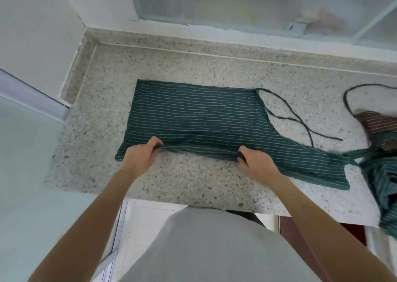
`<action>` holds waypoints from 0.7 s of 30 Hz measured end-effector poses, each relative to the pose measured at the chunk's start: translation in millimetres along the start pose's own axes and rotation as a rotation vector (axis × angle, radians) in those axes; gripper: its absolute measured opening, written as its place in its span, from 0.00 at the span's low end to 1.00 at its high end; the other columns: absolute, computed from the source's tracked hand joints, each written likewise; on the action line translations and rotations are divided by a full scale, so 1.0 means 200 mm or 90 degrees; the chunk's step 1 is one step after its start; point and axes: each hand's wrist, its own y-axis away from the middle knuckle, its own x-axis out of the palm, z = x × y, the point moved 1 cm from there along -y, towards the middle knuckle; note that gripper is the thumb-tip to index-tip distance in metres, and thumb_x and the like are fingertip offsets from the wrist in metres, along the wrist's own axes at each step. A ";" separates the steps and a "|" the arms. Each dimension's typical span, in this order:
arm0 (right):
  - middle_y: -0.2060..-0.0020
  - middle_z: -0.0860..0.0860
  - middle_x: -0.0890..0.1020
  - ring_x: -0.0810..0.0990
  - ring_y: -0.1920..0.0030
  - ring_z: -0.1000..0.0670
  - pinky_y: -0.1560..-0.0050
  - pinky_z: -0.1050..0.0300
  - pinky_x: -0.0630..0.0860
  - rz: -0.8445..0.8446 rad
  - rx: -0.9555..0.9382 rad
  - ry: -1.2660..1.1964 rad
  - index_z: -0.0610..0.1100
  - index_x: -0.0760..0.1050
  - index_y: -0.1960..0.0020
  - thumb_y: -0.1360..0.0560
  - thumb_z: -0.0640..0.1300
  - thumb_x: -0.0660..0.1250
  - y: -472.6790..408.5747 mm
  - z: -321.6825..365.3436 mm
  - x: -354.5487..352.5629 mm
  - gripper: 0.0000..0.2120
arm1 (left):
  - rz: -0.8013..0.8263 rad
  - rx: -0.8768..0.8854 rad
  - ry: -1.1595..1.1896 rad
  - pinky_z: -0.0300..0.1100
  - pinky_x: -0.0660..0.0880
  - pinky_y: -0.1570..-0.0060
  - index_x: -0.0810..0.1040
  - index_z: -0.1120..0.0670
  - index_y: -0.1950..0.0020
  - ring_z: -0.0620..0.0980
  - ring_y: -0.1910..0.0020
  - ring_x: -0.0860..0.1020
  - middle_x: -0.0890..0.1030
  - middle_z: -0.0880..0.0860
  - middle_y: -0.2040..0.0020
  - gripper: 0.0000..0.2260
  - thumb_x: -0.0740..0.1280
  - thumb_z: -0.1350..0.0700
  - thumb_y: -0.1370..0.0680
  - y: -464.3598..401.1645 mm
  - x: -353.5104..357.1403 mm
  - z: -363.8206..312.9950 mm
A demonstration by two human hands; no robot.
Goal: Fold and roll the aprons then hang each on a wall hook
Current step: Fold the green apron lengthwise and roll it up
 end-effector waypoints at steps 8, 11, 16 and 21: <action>0.59 0.48 0.78 0.77 0.60 0.46 0.63 0.53 0.72 -0.059 0.026 0.010 0.44 0.71 0.44 0.20 0.53 0.58 -0.39 -0.15 -0.44 0.13 | -0.071 0.049 -0.057 0.40 0.67 0.73 0.74 0.51 0.46 0.52 0.69 0.76 0.78 0.49 0.65 0.08 0.58 0.51 0.19 -0.48 -0.33 0.01; 0.42 0.44 0.76 0.74 0.42 0.43 0.43 0.50 0.71 -0.073 0.033 0.025 0.40 0.72 0.39 0.20 0.50 0.58 -0.60 -0.21 -0.51 0.16 | -0.069 0.054 -0.071 0.43 0.72 0.68 0.75 0.52 0.44 0.52 0.57 0.78 0.80 0.51 0.52 0.10 0.57 0.51 0.19 -0.71 -0.36 0.02; 0.40 0.45 0.74 0.75 0.45 0.44 0.48 0.53 0.71 0.052 0.091 -0.003 0.41 0.67 0.34 0.18 0.50 0.53 -0.87 -0.28 -0.50 0.18 | 0.032 -0.004 -0.104 0.47 0.75 0.59 0.74 0.54 0.42 0.54 0.54 0.78 0.80 0.54 0.50 0.12 0.54 0.52 0.18 -0.99 -0.27 0.09; 0.46 0.47 0.77 0.78 0.52 0.44 0.59 0.52 0.75 0.014 0.142 0.105 0.44 0.69 0.38 0.19 0.54 0.54 -0.96 -0.28 -0.47 0.17 | -0.024 0.016 -0.087 0.47 0.76 0.55 0.78 0.52 0.41 0.56 0.54 0.80 0.83 0.55 0.50 0.12 0.58 0.53 0.19 -1.07 -0.20 0.17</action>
